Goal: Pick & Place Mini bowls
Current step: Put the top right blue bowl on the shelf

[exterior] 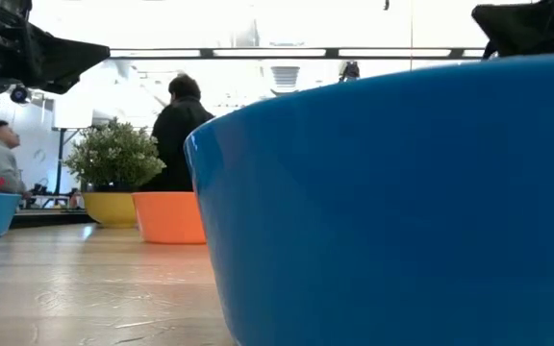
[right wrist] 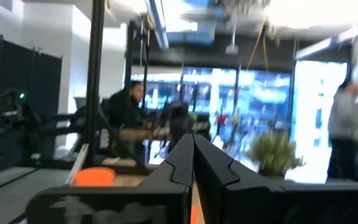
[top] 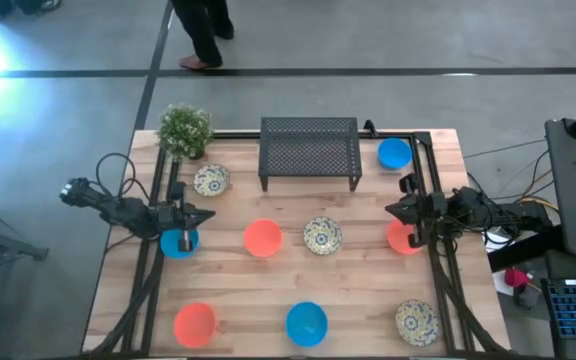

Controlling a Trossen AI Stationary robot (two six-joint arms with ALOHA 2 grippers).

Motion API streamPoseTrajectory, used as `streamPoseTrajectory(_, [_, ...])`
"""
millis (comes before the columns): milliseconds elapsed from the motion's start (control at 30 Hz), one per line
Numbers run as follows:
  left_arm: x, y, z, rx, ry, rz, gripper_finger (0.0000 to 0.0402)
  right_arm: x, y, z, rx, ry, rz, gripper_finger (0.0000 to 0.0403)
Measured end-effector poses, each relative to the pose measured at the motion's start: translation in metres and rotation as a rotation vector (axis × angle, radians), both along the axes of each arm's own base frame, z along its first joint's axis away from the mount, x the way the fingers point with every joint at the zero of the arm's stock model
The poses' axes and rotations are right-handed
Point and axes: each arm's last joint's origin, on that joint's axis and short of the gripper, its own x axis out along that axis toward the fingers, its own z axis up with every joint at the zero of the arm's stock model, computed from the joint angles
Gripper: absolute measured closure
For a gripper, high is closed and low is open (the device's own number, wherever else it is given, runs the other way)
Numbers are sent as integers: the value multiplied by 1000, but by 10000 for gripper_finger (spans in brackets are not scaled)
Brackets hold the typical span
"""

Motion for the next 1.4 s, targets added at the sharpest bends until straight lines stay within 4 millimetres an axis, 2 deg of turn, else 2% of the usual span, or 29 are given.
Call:
streamPoseTrajectory(300, [0, 0, 0, 0, 0, 0, 402, -5, -3, 19, -8, -52, -98, 394])
streamPoseTrajectory(500, [0, 0, 0, 0, 0, 0, 402, -2, -4, 36, -62, -5, -148, 394])
streamPoseTrajectory(667, [0, 0, 0, 0, 1, 0, 402, 7, -4, 50, -54, 116, -173, 394])
streamPoseTrajectory(933, [0, 0, 0, 0, 1, 0, 402, 24, -3, 71, -37, 442, -158, 394])
streamPoseTrajectory(1167, [0, 0, 0, 0, 1, 0, 402, 30, -4, 103, -34, 500, -183, 394])
streamPoseTrajectory(1400, [0, 0, 0, 0, 0, 0, 402, 23, -8, 121, 5, 623, -307, 394])
